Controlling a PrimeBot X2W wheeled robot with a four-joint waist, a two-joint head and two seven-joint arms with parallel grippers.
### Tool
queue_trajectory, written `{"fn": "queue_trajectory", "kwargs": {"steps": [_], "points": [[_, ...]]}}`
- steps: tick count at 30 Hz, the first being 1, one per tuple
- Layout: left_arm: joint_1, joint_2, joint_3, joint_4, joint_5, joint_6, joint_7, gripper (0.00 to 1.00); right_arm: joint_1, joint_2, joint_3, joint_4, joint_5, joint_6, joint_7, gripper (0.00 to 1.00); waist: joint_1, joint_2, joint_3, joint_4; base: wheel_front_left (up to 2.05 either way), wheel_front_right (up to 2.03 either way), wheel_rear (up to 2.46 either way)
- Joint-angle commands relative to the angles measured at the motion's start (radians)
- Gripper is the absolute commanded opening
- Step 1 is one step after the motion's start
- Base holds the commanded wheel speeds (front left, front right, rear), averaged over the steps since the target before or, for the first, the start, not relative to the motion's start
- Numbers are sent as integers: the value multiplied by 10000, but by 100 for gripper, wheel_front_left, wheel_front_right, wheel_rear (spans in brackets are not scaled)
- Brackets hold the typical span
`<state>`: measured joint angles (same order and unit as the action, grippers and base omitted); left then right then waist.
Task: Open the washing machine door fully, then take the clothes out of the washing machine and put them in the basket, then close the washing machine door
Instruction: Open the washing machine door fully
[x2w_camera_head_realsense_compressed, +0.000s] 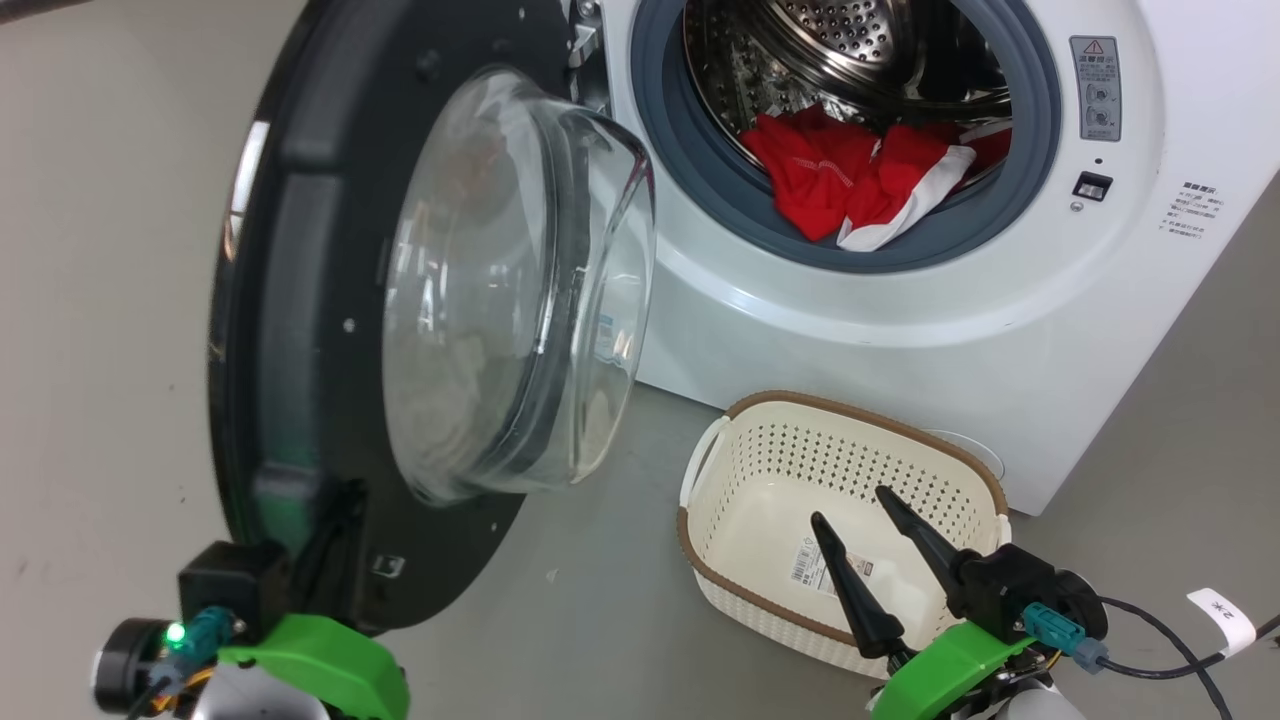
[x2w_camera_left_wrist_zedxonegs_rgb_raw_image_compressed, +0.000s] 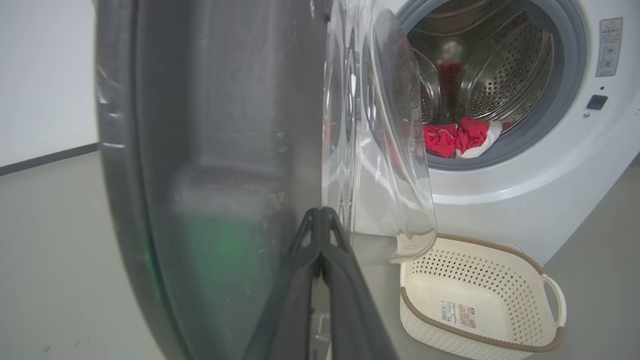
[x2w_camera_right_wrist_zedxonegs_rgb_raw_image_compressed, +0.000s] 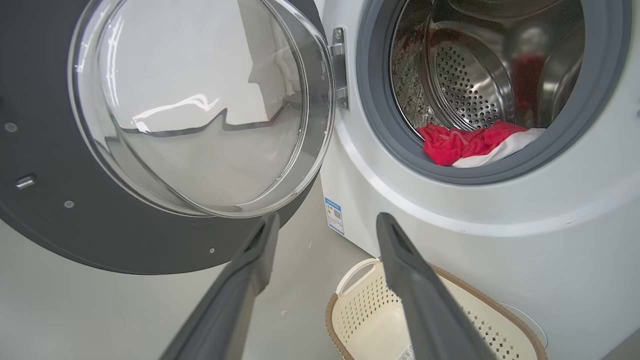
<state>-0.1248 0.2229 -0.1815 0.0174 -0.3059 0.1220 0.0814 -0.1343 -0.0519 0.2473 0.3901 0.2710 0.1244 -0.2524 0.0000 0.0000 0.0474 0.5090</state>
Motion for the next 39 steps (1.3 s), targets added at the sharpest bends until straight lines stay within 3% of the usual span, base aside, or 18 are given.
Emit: {"fn": "queue_trajectory", "kwargs": {"steps": [1,9,27,39], "points": [[-444,360,610,-42,112,217,-111,0,-435,16,264,-187,-98,63,-93,100,0,0,4,-20,0,0,0],[-721,466,1167,761,-78,467,-723,0,-412,16,340,-81,-287,63,-76,100,0,0,68,-97,0,0,0],[-1971,687,2115,3098,-659,497,-2413,0,-500,16,797,-644,-562,63,447,100,0,0,545,-171,0,0,0],[-2979,908,2415,4947,-895,146,-3215,0,-666,17,766,-1106,-929,63,741,100,0,0,1075,-200,0,0,0]]}}
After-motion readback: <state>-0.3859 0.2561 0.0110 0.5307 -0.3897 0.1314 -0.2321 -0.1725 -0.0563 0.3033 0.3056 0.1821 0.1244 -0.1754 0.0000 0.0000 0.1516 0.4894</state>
